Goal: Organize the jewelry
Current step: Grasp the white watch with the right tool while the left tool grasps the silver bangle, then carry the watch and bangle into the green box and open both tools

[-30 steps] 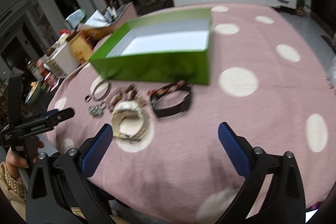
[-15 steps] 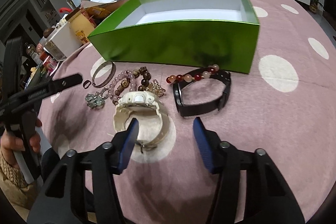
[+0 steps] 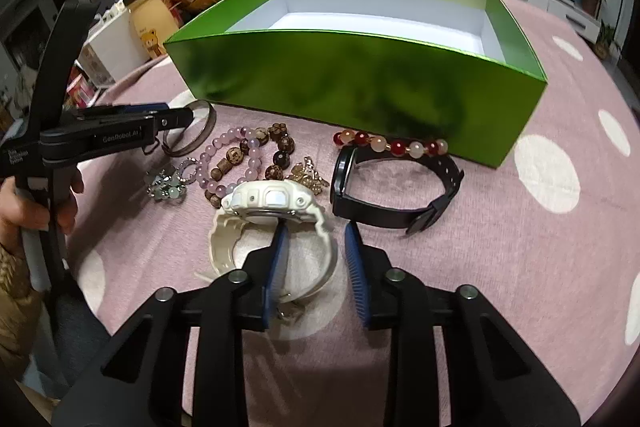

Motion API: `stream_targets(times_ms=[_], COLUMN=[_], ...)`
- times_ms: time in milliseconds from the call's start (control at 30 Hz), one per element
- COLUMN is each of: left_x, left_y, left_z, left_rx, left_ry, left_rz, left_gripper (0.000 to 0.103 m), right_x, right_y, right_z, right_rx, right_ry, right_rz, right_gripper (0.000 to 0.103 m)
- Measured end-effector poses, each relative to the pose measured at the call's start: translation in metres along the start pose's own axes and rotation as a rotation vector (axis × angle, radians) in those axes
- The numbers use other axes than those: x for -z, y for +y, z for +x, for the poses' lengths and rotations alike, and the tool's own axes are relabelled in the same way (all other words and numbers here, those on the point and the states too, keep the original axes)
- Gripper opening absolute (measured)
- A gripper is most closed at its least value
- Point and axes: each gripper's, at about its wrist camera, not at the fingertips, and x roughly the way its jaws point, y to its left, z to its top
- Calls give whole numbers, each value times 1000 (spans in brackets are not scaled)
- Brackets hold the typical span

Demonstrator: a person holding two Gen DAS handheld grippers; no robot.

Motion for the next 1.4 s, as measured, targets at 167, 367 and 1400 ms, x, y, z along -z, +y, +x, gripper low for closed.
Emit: stream_targets(times_ms=[167, 367, 1400], left_x=[2, 4, -96], left_y=[-8, -14, -43], left_z=[-1, -3, -57], left_rx=[22, 51, 89], left_ry=[-18, -7, -188], left_rz=[48, 70, -24], left_gripper=[23, 3, 3], right_x=[-2, 0, -111], right_y=[1, 0, -68], right_z=[2, -2, -31], right_rx=[32, 41, 127], right_ry=[-7, -23, -234], right_rz=[-23, -27, 36], right_gripper=[17, 9, 10])
